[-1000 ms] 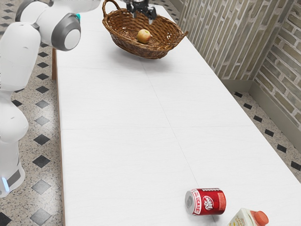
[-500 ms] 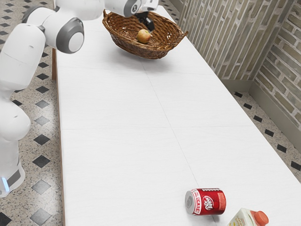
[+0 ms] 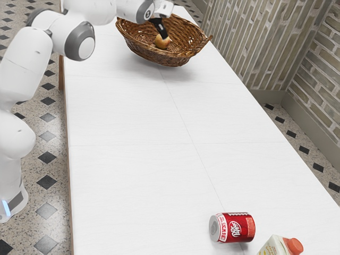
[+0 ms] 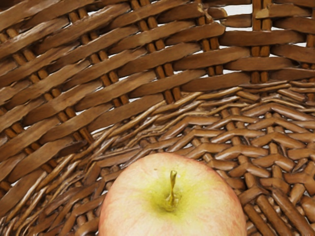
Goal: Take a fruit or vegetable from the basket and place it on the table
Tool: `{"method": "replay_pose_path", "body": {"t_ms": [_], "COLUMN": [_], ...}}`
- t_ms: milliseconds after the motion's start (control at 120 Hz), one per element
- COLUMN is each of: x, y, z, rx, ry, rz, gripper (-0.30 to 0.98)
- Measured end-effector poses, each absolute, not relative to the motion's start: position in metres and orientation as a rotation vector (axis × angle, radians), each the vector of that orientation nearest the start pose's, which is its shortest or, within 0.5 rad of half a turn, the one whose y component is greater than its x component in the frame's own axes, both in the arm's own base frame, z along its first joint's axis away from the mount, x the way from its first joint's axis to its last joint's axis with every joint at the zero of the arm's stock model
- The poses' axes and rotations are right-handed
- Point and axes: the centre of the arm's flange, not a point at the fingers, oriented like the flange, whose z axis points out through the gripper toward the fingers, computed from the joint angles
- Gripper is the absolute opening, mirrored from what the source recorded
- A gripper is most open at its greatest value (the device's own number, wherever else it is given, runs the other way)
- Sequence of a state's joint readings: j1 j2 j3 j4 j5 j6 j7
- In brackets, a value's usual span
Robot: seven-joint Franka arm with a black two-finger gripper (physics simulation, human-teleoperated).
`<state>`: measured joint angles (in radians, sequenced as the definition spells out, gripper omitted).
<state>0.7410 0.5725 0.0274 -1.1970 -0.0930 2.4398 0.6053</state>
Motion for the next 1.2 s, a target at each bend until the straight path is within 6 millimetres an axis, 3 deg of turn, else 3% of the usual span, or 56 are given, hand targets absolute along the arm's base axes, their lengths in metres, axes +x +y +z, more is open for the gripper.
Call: {"method": "replay_pose_path", "body": {"t_ms": [267,700,1200], "x": [0.562,0.564,0.568], "y": [0.535,0.536,0.541], "z": [0.516,0.512,0.483], "rx": [-2.626,-2.616,-2.645], "ry": [-0.206,-0.301,-0.362], "rz": [-0.809,-0.853,-0.834], "gripper": [0.65,0.65,0.65]}}
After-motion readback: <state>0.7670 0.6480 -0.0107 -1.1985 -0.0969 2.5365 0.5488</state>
